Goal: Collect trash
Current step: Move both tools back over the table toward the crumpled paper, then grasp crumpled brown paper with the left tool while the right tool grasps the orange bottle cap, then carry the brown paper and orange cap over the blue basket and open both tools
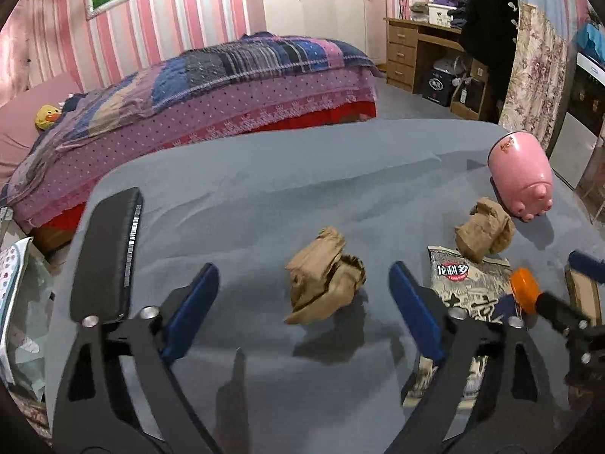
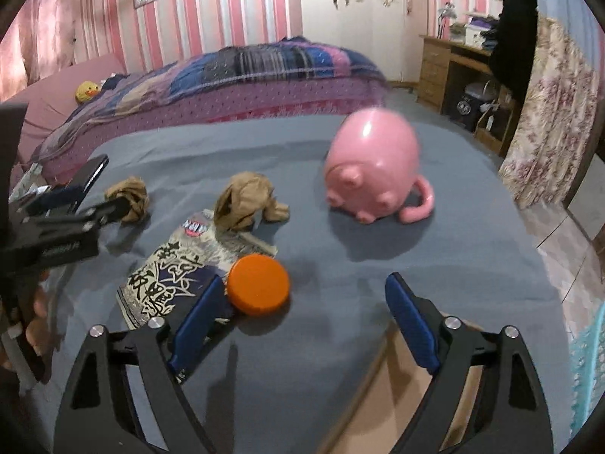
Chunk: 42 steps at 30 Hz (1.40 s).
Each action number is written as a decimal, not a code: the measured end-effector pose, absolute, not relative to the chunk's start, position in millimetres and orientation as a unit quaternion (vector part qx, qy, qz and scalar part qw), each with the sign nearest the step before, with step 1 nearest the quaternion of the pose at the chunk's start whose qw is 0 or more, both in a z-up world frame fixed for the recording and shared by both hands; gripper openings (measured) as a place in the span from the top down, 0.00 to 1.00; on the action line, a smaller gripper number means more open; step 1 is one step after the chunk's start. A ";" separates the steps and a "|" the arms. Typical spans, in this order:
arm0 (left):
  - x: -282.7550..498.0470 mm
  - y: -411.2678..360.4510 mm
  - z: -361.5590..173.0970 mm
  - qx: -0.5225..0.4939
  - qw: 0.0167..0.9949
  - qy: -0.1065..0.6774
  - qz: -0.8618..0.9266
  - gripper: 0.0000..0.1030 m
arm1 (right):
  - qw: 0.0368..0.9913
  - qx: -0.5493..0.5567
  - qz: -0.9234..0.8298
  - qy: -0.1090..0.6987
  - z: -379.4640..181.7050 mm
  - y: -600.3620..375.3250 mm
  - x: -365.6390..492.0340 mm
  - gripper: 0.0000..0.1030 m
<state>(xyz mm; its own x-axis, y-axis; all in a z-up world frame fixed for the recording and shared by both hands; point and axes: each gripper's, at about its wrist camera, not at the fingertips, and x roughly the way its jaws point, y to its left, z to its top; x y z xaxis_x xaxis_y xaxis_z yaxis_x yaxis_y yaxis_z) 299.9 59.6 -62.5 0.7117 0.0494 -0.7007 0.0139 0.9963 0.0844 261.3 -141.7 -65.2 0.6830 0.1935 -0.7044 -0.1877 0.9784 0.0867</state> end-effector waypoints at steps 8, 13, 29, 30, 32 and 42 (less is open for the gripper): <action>293.4 64.8 -73.7 0.048 0.917 0.396 -0.005 0.59 | 0.904 0.014 0.126 0.409 -78.4 -122.3 269.4 0.47; 267.7 78.5 -54.8 0.039 0.926 0.375 0.011 0.59 | 0.905 0.016 0.143 0.400 -76.3 -119.4 266.0 0.62; 229.2 30.9 -23.0 0.036 0.938 0.345 -0.010 0.59 | 0.944 0.001 0.053 0.327 -20.7 -199.8 198.6 0.62; 227.3 23.8 -20.3 0.039 0.939 0.342 -0.016 0.59 | 0.945 0.000 0.047 0.324 -18.7 -207.4 194.4 0.62; 222.7 4.5 -14.5 0.047 0.941 0.335 -0.028 0.59 | 0.949 0.000 0.026 0.313 -10.0 -232.5 179.4 0.62; 213.2 -97.8 8.5 0.052 0.942 0.315 -0.102 0.59 | 0.958 0.023 -0.069 0.278 12.0 -332.8 125.3 0.62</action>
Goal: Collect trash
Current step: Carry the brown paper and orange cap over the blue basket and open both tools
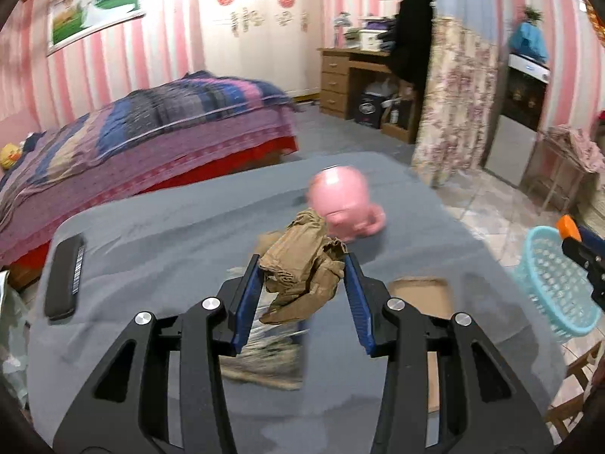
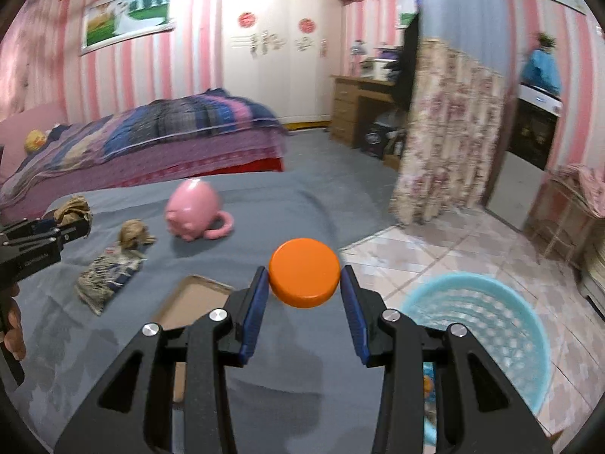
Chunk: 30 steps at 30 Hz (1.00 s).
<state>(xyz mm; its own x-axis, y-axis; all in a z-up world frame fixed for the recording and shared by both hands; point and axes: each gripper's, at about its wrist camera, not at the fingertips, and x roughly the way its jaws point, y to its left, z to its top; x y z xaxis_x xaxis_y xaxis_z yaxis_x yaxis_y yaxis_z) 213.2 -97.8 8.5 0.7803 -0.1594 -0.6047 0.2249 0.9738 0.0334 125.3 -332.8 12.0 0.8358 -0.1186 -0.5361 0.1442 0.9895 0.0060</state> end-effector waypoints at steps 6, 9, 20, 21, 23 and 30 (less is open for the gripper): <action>204.8 -170.0 24.7 0.053 0.938 0.300 -0.164 0.59 | 0.956 0.050 -0.114 0.264 14.1 -383.2 102.7 0.62; 201.5 -203.4 35.7 0.051 0.936 0.290 -0.192 0.59 | 0.953 0.067 -0.132 0.264 9.6 -406.6 95.8 0.62; 193.1 -281.9 28.2 0.063 0.925 0.282 -0.247 0.59 | 0.941 0.096 -0.185 0.266 -4.8 -459.0 78.6 0.62; 192.9 -286.3 23.9 0.070 0.925 0.282 -0.247 0.59 | 0.939 0.098 -0.190 0.270 -7.6 -463.9 77.9 0.62; 191.2 -293.9 13.2 0.080 0.921 0.287 -0.250 0.59 | 0.936 0.101 -0.197 0.274 -10.8 -470.0 75.9 0.62; 189.5 -317.0 -4.1 0.093 0.908 0.302 -0.273 0.59 | 0.927 0.116 -0.223 0.280 -22.5 -489.9 68.1 0.62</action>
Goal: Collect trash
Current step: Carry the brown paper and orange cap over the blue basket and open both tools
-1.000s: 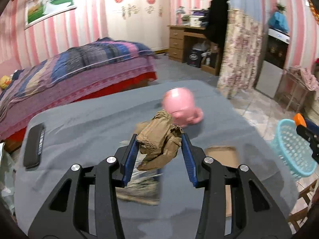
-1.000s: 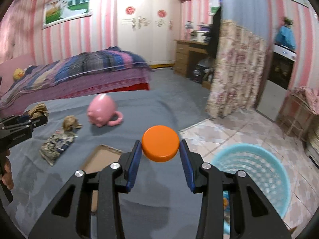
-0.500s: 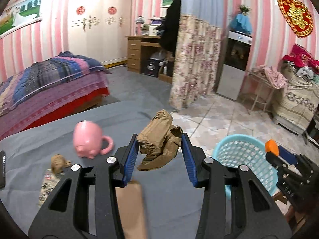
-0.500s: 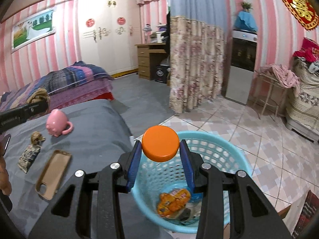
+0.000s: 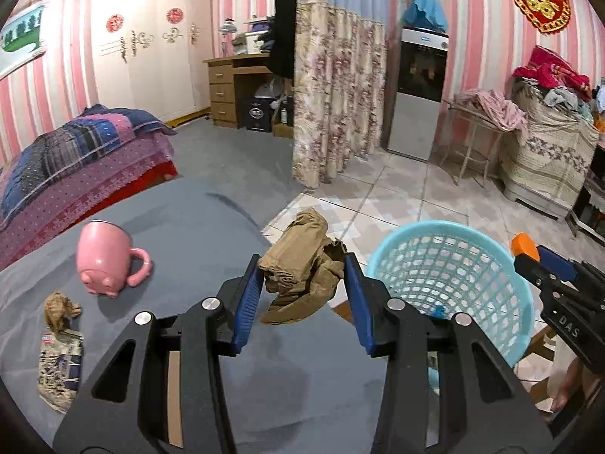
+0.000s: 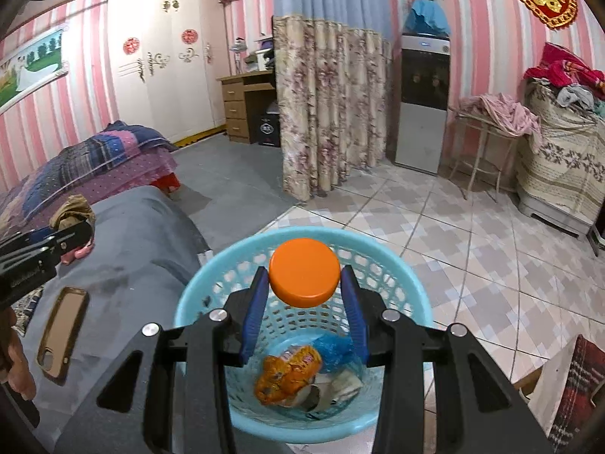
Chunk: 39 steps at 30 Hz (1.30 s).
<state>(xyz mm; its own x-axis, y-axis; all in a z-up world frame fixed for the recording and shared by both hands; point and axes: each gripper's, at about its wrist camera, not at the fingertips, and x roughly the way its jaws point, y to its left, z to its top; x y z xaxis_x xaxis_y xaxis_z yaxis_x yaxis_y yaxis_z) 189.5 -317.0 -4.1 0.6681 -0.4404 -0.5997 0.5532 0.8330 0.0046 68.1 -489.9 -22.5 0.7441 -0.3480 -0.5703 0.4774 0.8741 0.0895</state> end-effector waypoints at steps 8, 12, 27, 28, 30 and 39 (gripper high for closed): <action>175.0 -354.6 -29.2 0.115 0.891 0.313 -0.307 0.59 | 0.915 0.141 -0.253 0.282 -39.6 -515.9 56.1 0.62; 171.8 -372.6 -45.7 0.122 0.881 0.326 -0.321 0.59 | 0.910 0.148 -0.260 0.288 -49.2 -525.8 53.8 0.62; 168.3 -399.4 -67.2 0.132 0.877 0.321 -0.331 0.32 | 0.902 0.150 -0.268 0.303 -66.0 -535.0 57.1 0.62; 171.6 -394.9 -64.6 0.128 0.881 0.320 -0.325 0.30 | 0.903 0.149 -0.268 0.303 -66.2 -533.9 56.9 0.62; 176.0 -387.2 -60.3 0.124 0.887 0.315 -0.314 0.28 | 0.904 0.146 -0.265 0.303 -66.0 -529.1 60.0 0.62; 195.0 -345.9 -42.1 0.122 0.910 0.295 -0.266 0.18 | 0.902 0.143 -0.248 0.323 -78.2 -512.5 81.0 0.61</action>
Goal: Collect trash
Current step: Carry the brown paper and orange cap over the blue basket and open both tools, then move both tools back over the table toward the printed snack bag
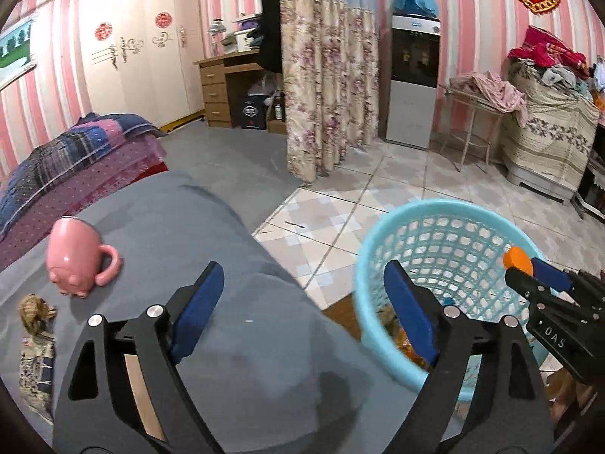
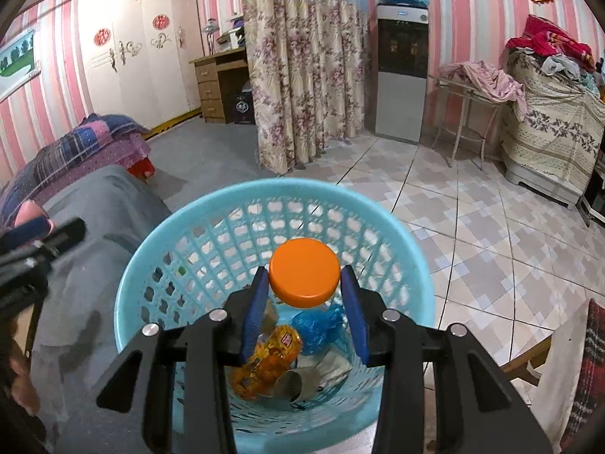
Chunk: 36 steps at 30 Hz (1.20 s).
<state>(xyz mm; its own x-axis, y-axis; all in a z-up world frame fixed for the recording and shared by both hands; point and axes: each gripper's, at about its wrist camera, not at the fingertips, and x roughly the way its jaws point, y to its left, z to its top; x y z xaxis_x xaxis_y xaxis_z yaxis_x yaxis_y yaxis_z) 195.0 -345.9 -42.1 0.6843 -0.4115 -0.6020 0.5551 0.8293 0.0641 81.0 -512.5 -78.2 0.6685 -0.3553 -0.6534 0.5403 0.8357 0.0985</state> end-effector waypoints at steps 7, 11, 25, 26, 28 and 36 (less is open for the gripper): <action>211.1 -318.8 -33.4 0.088 0.915 0.306 -0.249 0.17 | 0.903 0.133 -0.246 0.328 -80.7 -500.0 91.9 0.61; 216.6 -305.9 -29.7 0.069 0.917 0.307 -0.246 0.15 | 0.903 0.133 -0.247 0.326 -81.6 -497.6 93.7 0.40; 220.7 -252.0 -10.1 0.076 0.933 0.293 -0.196 0.11 | 0.920 0.115 -0.228 0.298 -64.0 -469.2 104.4 0.16; 220.2 -245.6 -9.4 0.078 0.933 0.293 -0.193 0.10 | 0.922 0.113 -0.223 0.297 -62.3 -464.8 107.0 0.15; 219.2 -229.3 -7.0 0.088 0.936 0.290 -0.181 0.10 | 0.925 0.103 -0.214 0.296 -58.1 -456.2 111.2 0.15; 216.1 -154.5 -4.4 0.081 0.947 0.290 -0.110 0.05 | 0.937 0.054 -0.175 0.298 -45.2 -413.2 128.8 0.10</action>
<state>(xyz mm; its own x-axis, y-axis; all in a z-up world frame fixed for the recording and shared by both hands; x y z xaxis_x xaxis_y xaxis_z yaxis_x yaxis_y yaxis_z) 216.1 -154.5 -4.4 0.8074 -0.1622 -0.5672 0.2562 0.9625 0.0896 128.8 -413.2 -45.2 0.7615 -0.2954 -0.5769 0.3599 0.9330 -0.0027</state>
